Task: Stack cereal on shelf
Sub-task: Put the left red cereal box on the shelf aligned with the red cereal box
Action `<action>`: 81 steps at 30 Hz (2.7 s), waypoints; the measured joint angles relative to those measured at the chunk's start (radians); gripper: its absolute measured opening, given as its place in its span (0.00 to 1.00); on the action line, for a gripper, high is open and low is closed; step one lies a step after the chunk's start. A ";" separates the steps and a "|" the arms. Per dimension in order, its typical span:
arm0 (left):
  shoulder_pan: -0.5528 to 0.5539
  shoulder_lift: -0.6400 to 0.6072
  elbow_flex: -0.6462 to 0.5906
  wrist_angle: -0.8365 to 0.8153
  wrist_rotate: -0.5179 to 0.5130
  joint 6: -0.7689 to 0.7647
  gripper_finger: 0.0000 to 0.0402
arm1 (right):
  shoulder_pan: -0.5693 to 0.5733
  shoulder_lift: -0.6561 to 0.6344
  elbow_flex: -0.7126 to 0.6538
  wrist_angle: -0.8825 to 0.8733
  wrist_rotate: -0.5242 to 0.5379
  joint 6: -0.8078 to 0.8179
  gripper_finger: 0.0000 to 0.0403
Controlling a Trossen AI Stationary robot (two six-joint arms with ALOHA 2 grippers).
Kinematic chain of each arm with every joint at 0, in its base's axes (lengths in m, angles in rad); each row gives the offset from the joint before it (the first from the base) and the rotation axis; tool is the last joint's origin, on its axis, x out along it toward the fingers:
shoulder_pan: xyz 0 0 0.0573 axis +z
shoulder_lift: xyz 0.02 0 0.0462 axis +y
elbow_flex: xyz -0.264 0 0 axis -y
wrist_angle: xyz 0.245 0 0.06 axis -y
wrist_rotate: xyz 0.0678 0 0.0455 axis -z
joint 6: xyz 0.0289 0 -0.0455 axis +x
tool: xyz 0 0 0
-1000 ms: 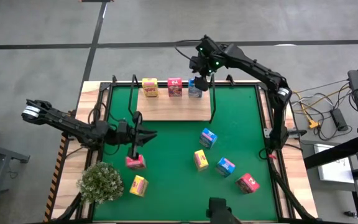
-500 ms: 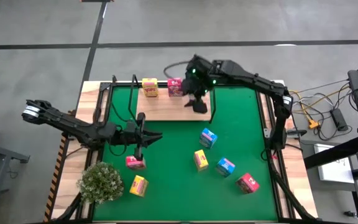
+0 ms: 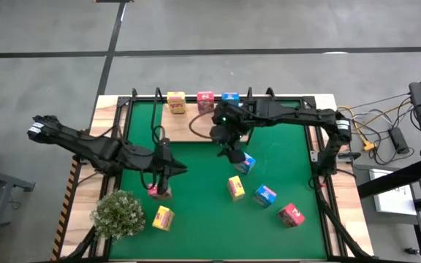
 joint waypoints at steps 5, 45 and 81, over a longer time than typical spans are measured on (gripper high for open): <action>-0.003 0.017 0.070 -0.277 0.105 -0.137 0.09 | 0.046 -0.094 -0.164 0.169 0.002 0.050 0.60; -0.135 0.165 0.137 -0.640 0.314 -0.362 0.65 | 0.129 -0.305 -0.576 0.704 0.034 0.149 0.60; -0.148 0.230 0.031 -0.692 0.156 -0.364 0.39 | 0.129 -0.307 -0.578 0.696 0.036 0.121 0.60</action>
